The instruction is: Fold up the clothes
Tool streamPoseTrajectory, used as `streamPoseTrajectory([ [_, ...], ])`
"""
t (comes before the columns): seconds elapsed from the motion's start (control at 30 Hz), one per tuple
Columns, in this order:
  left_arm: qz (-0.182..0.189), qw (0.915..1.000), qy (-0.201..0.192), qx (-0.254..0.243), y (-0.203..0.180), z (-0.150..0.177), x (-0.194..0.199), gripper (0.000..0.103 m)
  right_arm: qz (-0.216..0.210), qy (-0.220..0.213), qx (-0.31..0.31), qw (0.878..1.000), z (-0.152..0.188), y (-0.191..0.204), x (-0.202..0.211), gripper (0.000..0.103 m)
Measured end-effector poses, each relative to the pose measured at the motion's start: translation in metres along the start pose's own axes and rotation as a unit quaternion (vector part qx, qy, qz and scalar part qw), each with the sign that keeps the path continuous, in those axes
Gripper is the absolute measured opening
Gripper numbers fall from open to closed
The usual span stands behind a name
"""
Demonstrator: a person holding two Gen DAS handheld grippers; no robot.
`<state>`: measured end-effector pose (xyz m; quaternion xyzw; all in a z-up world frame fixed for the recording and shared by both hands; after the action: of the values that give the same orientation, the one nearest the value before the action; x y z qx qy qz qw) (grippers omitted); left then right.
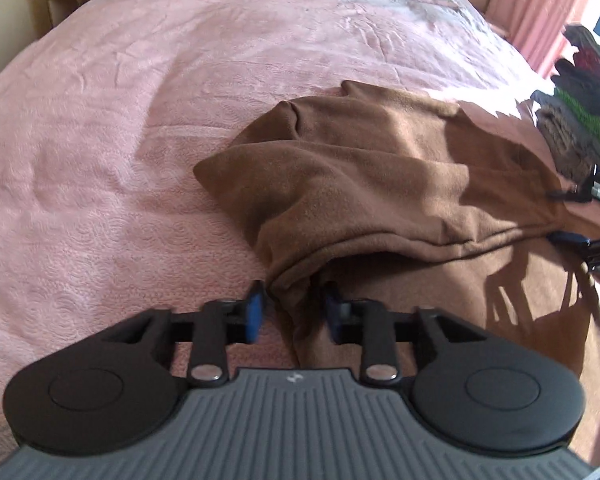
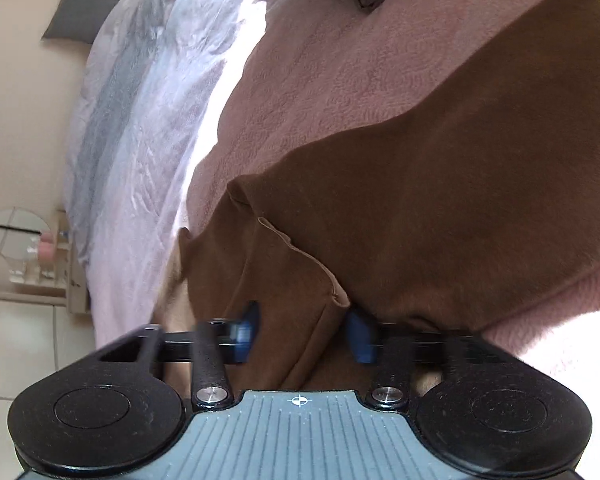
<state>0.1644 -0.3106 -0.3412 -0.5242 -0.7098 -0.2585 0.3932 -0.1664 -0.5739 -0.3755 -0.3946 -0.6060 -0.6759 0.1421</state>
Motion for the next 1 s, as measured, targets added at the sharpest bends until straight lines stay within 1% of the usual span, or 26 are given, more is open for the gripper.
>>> streamPoseTrajectory([
  [0.03, -0.002, 1.0000, -0.001, -0.007, -0.001, 0.000, 0.000, 0.009, 0.003, 0.001, 0.007, 1.000, 0.000, 0.001, -0.001, 0.003],
  [0.07, -0.005, 0.9999, -0.001, -0.014, -0.001, 0.001, 0.000, 0.007, 0.004, -0.001, 0.015, 1.000, -0.001, 0.002, -0.001, 0.002],
  [0.17, -0.011, 0.9993, -0.004, -0.034, -0.003, 0.002, -0.001, 0.007, -0.008, -0.048, 0.066, 0.997, 0.003, 0.007, 0.026, 0.002],
  [0.23, -0.016, 0.9987, -0.005, -0.048, -0.004, 0.002, -0.001, 0.007, 0.005, -0.072, 0.091, 0.993, 0.007, 0.005, 0.041, 0.002],
  [0.3, -0.020, 0.9979, -0.006, -0.061, -0.005, 0.003, -0.002, 0.008, 0.020, -0.073, 0.097, 0.992, 0.008, -0.005, 0.044, 0.002],
  [0.37, -0.025, 0.9969, -0.008, -0.075, -0.006, 0.003, -0.002, 0.008, 0.037, -0.059, 0.096, 0.993, 0.009, -0.014, 0.035, 0.002],
  [0.43, -0.029, 0.9956, -0.009, -0.088, -0.007, 0.004, -0.003, 0.008, 0.044, -0.054, 0.108, 0.992, 0.010, -0.016, 0.031, 0.002],
  [0.5, -0.034, 0.9941, -0.011, -0.102, -0.008, 0.004, -0.003, 0.009, 0.045, -0.055, 0.126, 0.989, 0.012, -0.013, 0.036, 0.002],
  [0.63, -0.029, 0.9950, 0.003, -0.095, -0.004, 0.002, 0.002, 0.011, 0.057, -0.051, 0.140, 0.987, 0.016, -0.013, 0.038, 0.002],
  [0.67, -0.028, 0.9953, 0.007, -0.092, -0.002, 0.001, 0.004, 0.012, 0.061, -0.050, 0.143, 0.987, 0.016, -0.013, 0.038, 0.003],
  [0.7, -0.026, 0.9956, 0.011, -0.089, -0.001, 0.000, 0.006, 0.016, 0.065, -0.050, 0.148, 0.986, 0.017, -0.013, 0.038, 0.003],
  [0.73, -0.025, 0.9959, 0.015, -0.086, 0.000, 0.000, 0.007, 0.018, 0.064, -0.053, 0.157, 0.984, 0.018, -0.010, 0.039, 0.005],
  [0.77, -0.024, 0.9964, 0.018, -0.079, 0.002, -0.002, 0.011, 0.020, 0.064, -0.057, 0.167, 0.982, 0.019, -0.007, 0.041, 0.011],
  [0.8, -0.023, 0.9972, 0.019, -0.068, 0.005, -0.004, 0.017, 0.020, 0.063, -0.060, 0.177, 0.980, 0.019, -0.003, 0.042, 0.030],
  [0.83, -0.023, 0.9979, 0.020, -0.057, 0.008, -0.007, 0.022, 0.020, 0.063, -0.063, 0.186, 0.978, 0.020, 0.000, 0.044, 0.060],
  [0.87, -0.023, 0.9987, 0.018, -0.041, 0.011, -0.009, 0.029, 0.020, 0.062, -0.067, 0.196, 0.976, 0.021, 0.003, 0.046, 0.066],
  [0.97, -0.012, 0.9997, -0.010, 0.018, 0.018, -0.019, 0.046, 0.019, 0.061, -0.077, 0.224, 0.970, 0.024, 0.012, 0.050, 0.065],
  [1.0, -0.006, 0.9993, -0.022, 0.030, 0.017, -0.023, 0.048, 0.017, 0.060, -0.080, 0.233, 0.967, 0.025, 0.016, 0.052, 0.061],
])
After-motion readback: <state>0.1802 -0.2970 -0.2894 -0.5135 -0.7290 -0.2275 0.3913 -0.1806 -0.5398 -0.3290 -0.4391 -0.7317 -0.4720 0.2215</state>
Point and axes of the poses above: each gripper's, at about its wrist camera, not at the fingertips, and x roughly against the way its jaws point, y to its left, z to its underside, the point moved 4 cm from there along -x, roughly the way its jaws point, and after that the axes turned 4 degrees about -x, right-handed, at the moved point
